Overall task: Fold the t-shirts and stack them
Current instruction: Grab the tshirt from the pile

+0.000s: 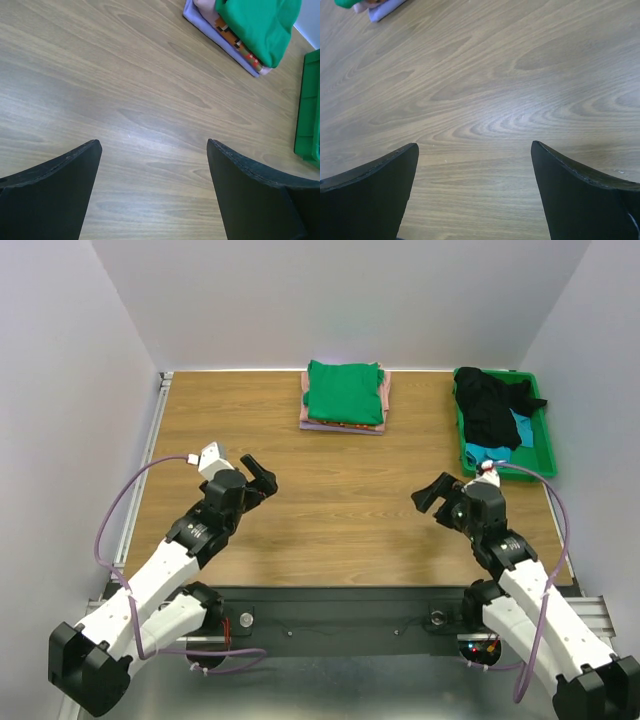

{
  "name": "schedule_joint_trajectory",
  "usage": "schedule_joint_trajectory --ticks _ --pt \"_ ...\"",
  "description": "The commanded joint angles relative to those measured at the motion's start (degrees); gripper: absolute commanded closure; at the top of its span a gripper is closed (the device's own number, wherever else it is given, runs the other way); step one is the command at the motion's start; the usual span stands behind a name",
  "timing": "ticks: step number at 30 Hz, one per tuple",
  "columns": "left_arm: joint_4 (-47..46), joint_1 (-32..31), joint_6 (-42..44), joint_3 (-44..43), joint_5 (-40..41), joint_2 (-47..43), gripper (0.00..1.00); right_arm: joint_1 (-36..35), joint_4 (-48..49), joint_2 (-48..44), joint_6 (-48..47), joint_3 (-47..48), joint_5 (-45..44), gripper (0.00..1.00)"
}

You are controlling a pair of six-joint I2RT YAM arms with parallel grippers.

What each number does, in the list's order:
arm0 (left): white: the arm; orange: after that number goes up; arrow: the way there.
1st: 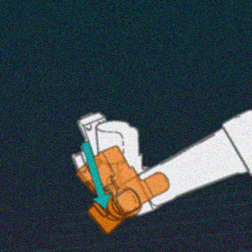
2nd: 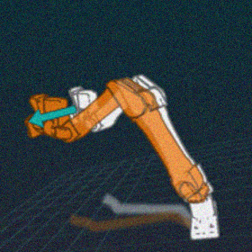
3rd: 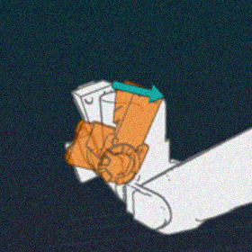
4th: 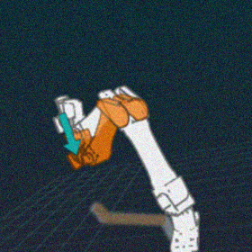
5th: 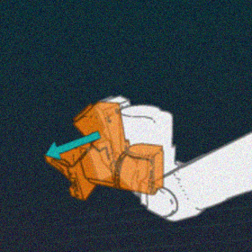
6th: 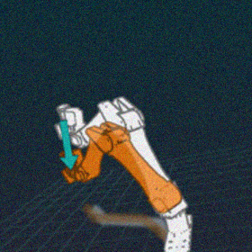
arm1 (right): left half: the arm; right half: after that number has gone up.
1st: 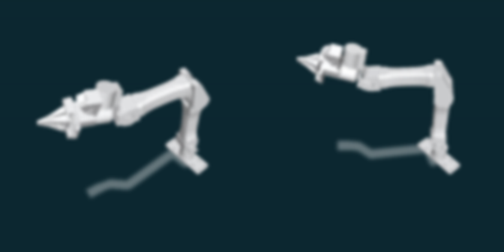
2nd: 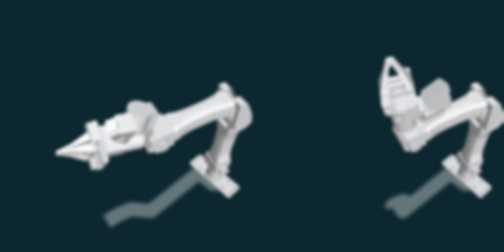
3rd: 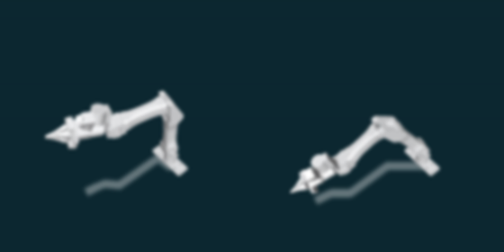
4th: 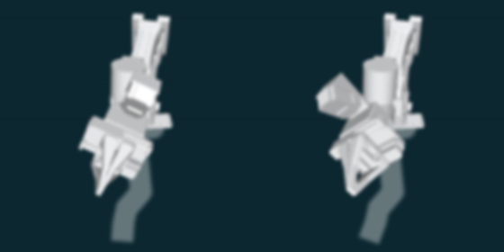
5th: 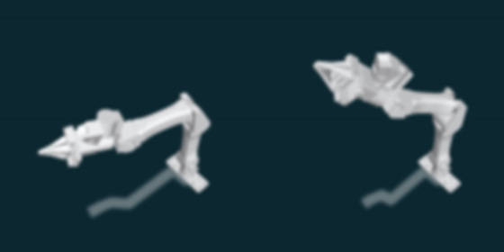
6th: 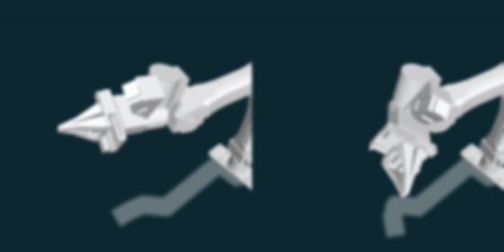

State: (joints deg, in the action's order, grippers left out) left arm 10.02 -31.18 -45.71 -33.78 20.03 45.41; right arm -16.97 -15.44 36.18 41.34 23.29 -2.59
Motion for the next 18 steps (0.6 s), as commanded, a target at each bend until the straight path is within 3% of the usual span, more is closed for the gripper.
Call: schedule_joint_trajectory --ticks 1,3,7,11,15,18 --pt "-4.0 -0.4 1.9 -3.0 3.0 1.6 0.02 -0.1 1.6 3.1 -2.1 7.0 -9.8 0.0" --pt "-5.5 -0.1 3.4 -3.5 2.0 2.4 0.02 -0.1 1.7 6.8 -3.0 10.4 -15.3 0.0" --pt "-7.2 0.2 5.0 -3.6 0.4 2.3 0.02 0.6 1.0 23.8 -5.1 23.9 -23.2 0.0" --pt "-6.9 1.1 5.4 -2.3 1.9 1.6 0.02 4.3 0.5 37.8 -7.9 33.8 -23.6 0.0" --pt "-7.2 3.4 5.0 -1.1 1.2 0.6 0.01 6.3 -0.3 49.1 -15.5 48.7 -31.2 0.0" --pt "-7.7 3.9 5.2 -0.4 0.6 -0.1 0.01 9.1 -2.0 55.1 -17.4 56.8 -28.2 0.0"
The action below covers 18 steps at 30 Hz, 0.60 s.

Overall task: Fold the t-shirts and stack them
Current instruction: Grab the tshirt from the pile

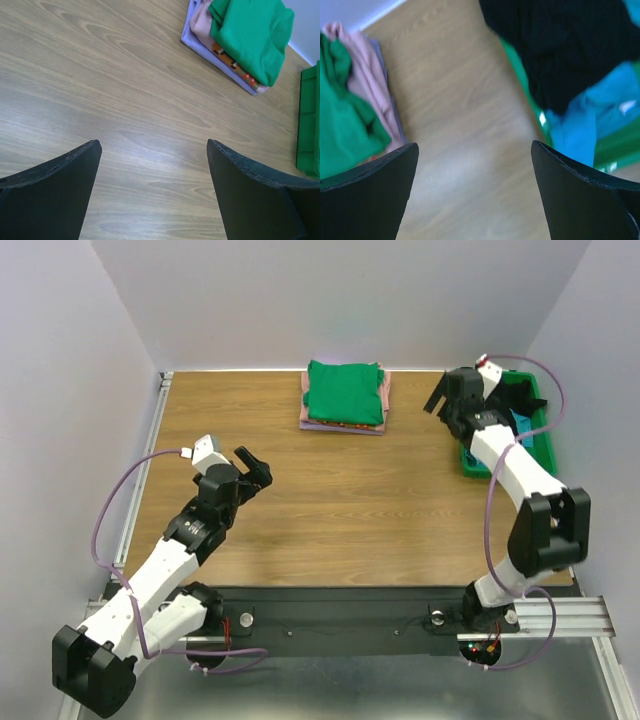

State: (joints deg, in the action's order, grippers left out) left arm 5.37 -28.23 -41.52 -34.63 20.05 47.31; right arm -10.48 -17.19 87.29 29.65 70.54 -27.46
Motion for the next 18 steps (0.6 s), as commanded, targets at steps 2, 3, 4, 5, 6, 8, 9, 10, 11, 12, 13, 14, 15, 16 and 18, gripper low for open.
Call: schedule_joint_trajectory --ticks 2,3,4,5,6,8,9,10,11,12,13,14,15,16,18 --pt "-3.3 1.2 1.1 0.6 1.2 -2.6 0.02 4.5 -0.5 6.5 -7.1 12.8 -2.6 0.0" --pt "-3.2 1.2 1.0 0.8 1.5 -2.7 0.02 5.0 -0.5 9.0 -8.7 14.3 -2.9 0.0" --pt "-3.3 1.4 0.7 1.1 1.7 -2.8 0.01 6.2 -0.5 10.8 -9.9 17.8 -2.9 0.0" --pt "-3.2 1.4 0.6 1.2 2.0 -2.9 0.02 6.9 -0.6 12.4 -10.9 19.5 -3.1 0.0" --pt "-3.7 1.5 0.4 1.6 1.9 -3.1 0.01 7.4 -0.6 13.8 -12.2 21.5 -3.2 0.0" --pt "-4.1 1.6 0.6 1.7 1.7 -3.1 0.02 9.2 -0.8 18.3 -13.2 25.9 -2.3 0.0" --pt "-4.2 1.6 0.8 1.7 1.7 -3.1 0.02 10.2 -1.0 19.8 -13.6 27.2 -1.7 0.0" --pt "-4.4 1.7 0.8 1.8 1.8 -3.1 0.02 10.2 -1.0 22.1 -13.7 28.1 0.1 0.0" --pt "-4.7 1.8 0.7 1.8 1.9 -3.1 0.02 10.2 -1.0 23.7 -14.1 30.3 1.2 0.0" --pt "-4.9 1.8 0.9 1.9 2.4 -2.9 0.02 11.8 -0.9 24.9 -14.5 31.2 2.2 0.0" --pt "-5.0 1.9 0.9 2.0 2.4 -2.8 0.01 12.0 -1.0 26.0 -14.8 32.2 3.1 0.0" --pt "-5.1 1.9 1.0 1.9 2.4 -2.6 0.01 12.1 -1.1 28.5 -14.8 33.0 3.2 0.0" --pt "-5.1 1.9 1.2 1.9 2.4 -2.4 0.01 12.3 -1.2 29.5 -15.0 34.6 3.1 0.01" --pt "-5.1 1.9 1.3 1.8 2.4 -2.2 0.02 12.5 -1.2 31.7 -15.1 35.3 3.2 0.04" --pt "-5.1 2.1 1.3 1.9 2.6 -2.0 0.02 12.9 -1.2 33.7 -14.5 37.2 3.6 0.11"
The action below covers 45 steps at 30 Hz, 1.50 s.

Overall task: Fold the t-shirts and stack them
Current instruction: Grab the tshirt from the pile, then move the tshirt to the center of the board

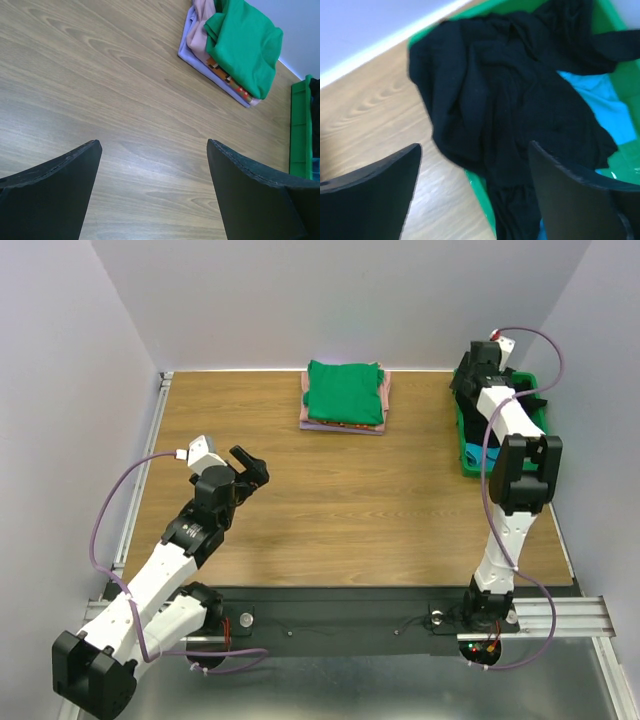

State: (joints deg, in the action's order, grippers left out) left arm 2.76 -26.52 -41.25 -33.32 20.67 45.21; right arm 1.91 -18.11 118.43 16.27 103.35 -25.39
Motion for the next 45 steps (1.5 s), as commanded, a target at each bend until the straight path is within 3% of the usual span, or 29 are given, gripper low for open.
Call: schedule_joint_trajectory --ticks 1,5,6,8,13,17,23,28,32,34,37,40,43,45 --pt "-2.4 0.4 0.8 0.6 2.1 0.1 0.01 1.0 -0.3 3.3 -0.9 5.0 1.8 0.25" --pt "-2.4 0.7 0.9 0.8 2.5 0.1 0.02 2.0 -0.3 6.1 0.1 7.4 1.1 0.69" --pt "-2.4 0.8 0.9 0.8 2.7 0.2 0.02 2.0 -0.4 5.9 -0.3 7.7 0.9 0.85" --pt "-2.3 0.9 0.9 0.8 2.7 0.0 0.01 2.0 -0.4 4.9 -0.4 7.6 -0.6 0.99" --pt "-2.2 1.0 0.7 0.7 2.4 0.0 0.02 2.0 -0.4 -2.7 -0.5 7.7 -4.1 1.0" --pt "-2.1 1.2 0.9 0.6 2.1 0.1 0.02 2.0 -0.5 -12.3 -0.7 10.1 0.9 1.0" --pt "-0.6 1.6 0.1 -0.6 0.4 -0.3 0.02 2.0 -0.4 -24.2 3.0 20.3 17.4 1.0" --pt "2.6 1.7 -1.6 -1.4 -1.1 -1.4 0.02 1.2 -0.1 -24.1 15.7 32.5 47.0 0.99" --pt "6.5 1.8 -2.6 -2.4 -0.5 -3.2 0.02 -6.2 4.8 -23.5 23.5 36.3 62.2 1.0" --pt "7.7 1.9 -3.1 -2.9 -0.1 -4.2 0.02 -10.7 6.2 -23.2 25.2 36.7 64.9 1.0" --pt "10.1 1.9 -3.9 -3.0 0.0 -6.3 0.02 -22.8 8.3 -20.9 26.6 37.9 68.4 1.0" --pt "12.4 1.9 -5.4 -2.7 0.5 -8.5 0.02 -29.3 8.9 -17.5 27.8 39.6 73.2 1.0" --pt "14.6 1.9 -7.1 -2.6 0.8 -10.1 0.02 -31.7 8.9 -17.4 25.7 38.4 73.4 1.0" --pt "16.2 1.9 -8.1 -2.7 1.4 -10.9 0.02 -31.7 8.7 -19.6 24.0 34.6 68.4 1.0"
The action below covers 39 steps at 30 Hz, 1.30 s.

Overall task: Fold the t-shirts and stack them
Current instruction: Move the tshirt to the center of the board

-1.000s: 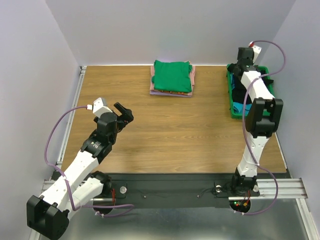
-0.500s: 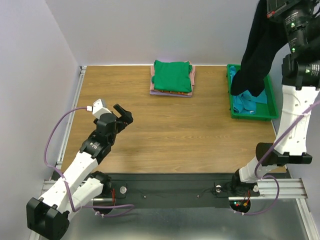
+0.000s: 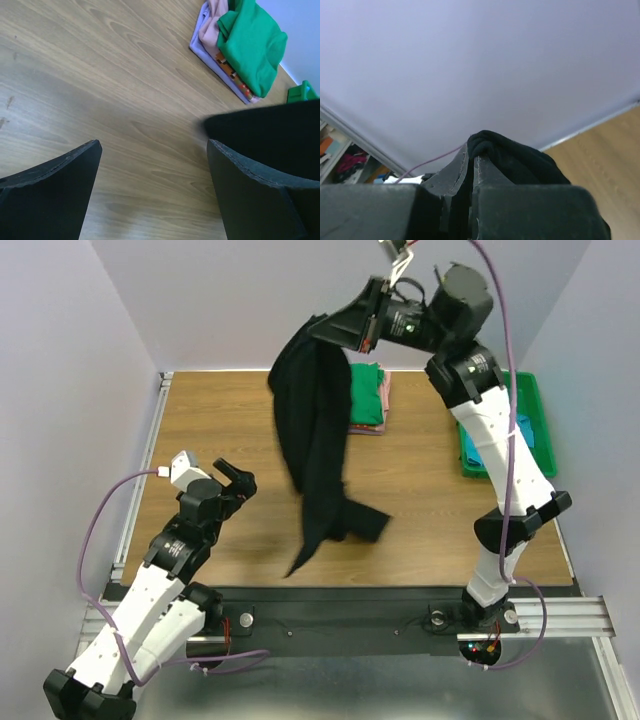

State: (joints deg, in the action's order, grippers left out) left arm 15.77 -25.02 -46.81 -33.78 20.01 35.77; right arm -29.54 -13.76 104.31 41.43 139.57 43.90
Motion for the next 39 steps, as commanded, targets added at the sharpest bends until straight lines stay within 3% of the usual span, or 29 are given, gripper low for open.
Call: schedule_joint_trajectory --ticks 1,5,7,8,10,11,14,15,16,20,25,30,33,35,39 --pt "3.5 0.4 -2.7 -2.3 2.0 -1.7 0.02 -0.3 4.4 -9.2 -4.7 -4.4 -3.6 1.0" --pt "4.6 0.4 -2.9 -1.8 2.2 -1.6 0.02 0.7 -0.1 -20.5 -7.3 -26.6 -21.5 1.0" --pt "5.3 0.4 -3.3 -2.1 2.8 -1.2 0.01 1.9 -0.4 -26.6 -8.0 -35.8 -26.0 0.98" --pt "5.5 0.5 -3.3 -2.3 2.8 -0.7 0.01 2.1 -0.4 -28.3 -8.0 -44.6 -31.9 0.98" --pt "5.9 0.5 -3.6 -2.5 3.2 -0.2 0.02 3.5 -0.4 -31.4 -9.1 -52.0 -36.4 0.97" --pt "6.0 0.5 -3.6 -2.5 3.3 0.5 0.02 3.9 -0.4 -33.7 -8.8 -59.2 -42.9 0.96" --pt "5.0 0.5 -3.2 -2.2 3.4 2.3 0.02 7.3 -1.4 -35.1 -10.2 -67.7 -50.5 0.95" --pt "4.5 0.5 -3.2 -1.9 3.4 2.8 0.02 8.5 -1.6 -35.2 -9.1 -70.3 -52.4 0.93" --pt "3.9 0.5 -2.9 -1.6 3.4 3.6 0.01 10.8 -1.6 -34.8 -8.8 -74.8 -53.5 0.81" --pt "2.4 0.9 -2.2 -2.3 4.0 8.3 0.02 12.3 -4.3 -32.2 -9.5 -78.0 -63.4 0.33" --pt "3.1 4.7 -2.6 -3.7 4.0 15.9 0.02 12.3 -6.0 -36.7 -12.2 -79.6 -62.0 0.0" --pt "-0.6 13.5 -2.0 -2.3 -0.4 21.9 0.02 11.7 -6.1 -42.5 -11.0 -87.6 -50.0 0.0" --pt "-3.2 17.7 -0.1 -0.2 -6.3 24.7 0.02 7.7 -5.6 -43.5 -8.1 -93.5 -48.6 0.0" --pt "-3.5 18.8 -0.1 1.0 -6.7 25.7 0.05 -1.6 -4.1 -41.0 -8.2 -94.4 -49.9 0.0" --pt "-3.3 19.8 -1.7 3.7 -5.9 25.1 0.1 -19.0 -3.9 -30.3 -5.2 -89.0 -60.9 0.0"
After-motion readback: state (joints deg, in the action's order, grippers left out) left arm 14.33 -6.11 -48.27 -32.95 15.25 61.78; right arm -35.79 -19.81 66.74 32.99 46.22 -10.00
